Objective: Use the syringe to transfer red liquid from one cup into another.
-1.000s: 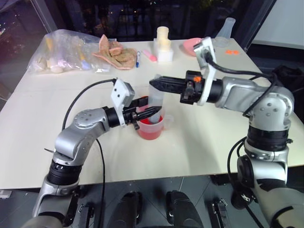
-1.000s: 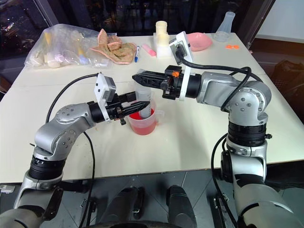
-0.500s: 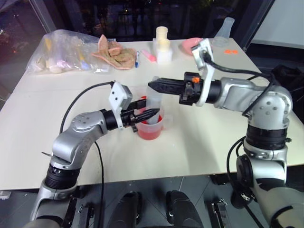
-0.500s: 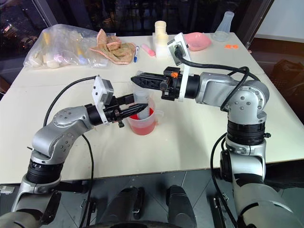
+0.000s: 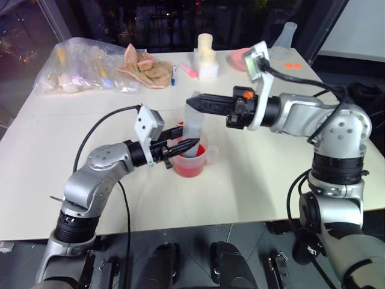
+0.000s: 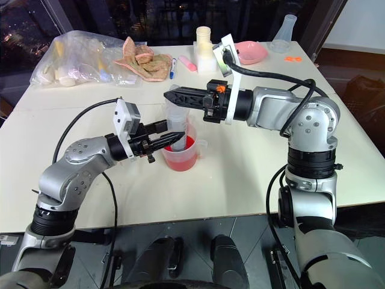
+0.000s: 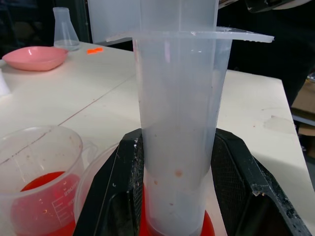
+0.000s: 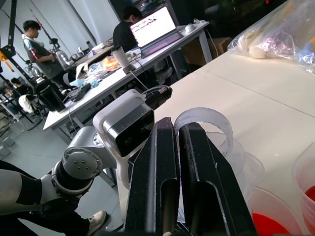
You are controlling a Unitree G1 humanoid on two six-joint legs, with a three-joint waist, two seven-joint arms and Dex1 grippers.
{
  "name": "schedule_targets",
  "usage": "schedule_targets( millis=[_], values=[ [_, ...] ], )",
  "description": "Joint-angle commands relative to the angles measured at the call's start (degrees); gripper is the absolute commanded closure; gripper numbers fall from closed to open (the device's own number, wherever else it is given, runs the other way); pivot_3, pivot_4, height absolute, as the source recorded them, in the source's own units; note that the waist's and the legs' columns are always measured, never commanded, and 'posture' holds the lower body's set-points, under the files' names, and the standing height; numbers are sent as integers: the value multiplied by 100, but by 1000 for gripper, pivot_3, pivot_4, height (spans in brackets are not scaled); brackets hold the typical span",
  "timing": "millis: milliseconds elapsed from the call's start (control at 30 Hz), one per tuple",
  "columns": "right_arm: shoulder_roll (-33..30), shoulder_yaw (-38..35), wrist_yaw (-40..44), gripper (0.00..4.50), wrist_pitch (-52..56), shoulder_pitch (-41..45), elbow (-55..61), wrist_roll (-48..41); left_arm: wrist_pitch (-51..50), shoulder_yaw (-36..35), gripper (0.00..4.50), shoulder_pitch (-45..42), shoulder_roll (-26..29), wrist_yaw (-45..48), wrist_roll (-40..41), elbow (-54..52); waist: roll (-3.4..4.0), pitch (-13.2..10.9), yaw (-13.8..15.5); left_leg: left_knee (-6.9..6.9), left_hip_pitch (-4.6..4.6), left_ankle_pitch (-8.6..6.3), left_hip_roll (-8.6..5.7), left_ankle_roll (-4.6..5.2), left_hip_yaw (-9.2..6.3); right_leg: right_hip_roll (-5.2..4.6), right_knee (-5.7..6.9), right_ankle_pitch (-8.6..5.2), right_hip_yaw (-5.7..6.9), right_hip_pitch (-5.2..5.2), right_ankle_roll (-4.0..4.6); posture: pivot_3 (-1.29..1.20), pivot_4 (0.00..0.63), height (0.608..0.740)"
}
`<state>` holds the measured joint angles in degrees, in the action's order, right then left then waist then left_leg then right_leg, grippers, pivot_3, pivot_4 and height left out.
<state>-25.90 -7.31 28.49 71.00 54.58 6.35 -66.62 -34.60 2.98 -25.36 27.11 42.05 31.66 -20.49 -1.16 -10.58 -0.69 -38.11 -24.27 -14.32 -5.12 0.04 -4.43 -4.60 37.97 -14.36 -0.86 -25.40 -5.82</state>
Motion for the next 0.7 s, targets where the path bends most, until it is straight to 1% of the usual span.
schedule_targets(
  millis=[33,167,567,667,700],
  values=[
    [-54,-493,-59,4467,-297,417,175,-223,-125,216,3076,115,95,124,-12,-170,0,0,0,0,0,0,0,0,0,0,0,0,0,0,0,0,150,740],
    [-67,-496,-42,4467,-259,412,223,-397,-136,203,3076,118,110,119,-5,-174,0,0,0,0,0,0,0,0,0,0,0,0,0,0,0,0,150,740],
    [-93,-407,52,4467,-368,252,339,-315,-113,76,3076,-11,94,56,35,-116,0,0,0,0,0,0,0,0,0,0,0,0,0,0,0,0,150,740],
    [-68,-399,40,3488,-364,213,347,-341,-72,-160,3076,-105,-48,-122,138,-60,0,0,1,0,0,0,0,1,0,0,-1,0,0,0,0,0,150,740],
    [-63,-402,27,2988,-363,208,349,-356,-74,-243,3076,-131,-79,-180,183,-52,0,0,2,0,0,0,0,1,0,0,-1,0,0,0,0,0,150,740]
  ],
)
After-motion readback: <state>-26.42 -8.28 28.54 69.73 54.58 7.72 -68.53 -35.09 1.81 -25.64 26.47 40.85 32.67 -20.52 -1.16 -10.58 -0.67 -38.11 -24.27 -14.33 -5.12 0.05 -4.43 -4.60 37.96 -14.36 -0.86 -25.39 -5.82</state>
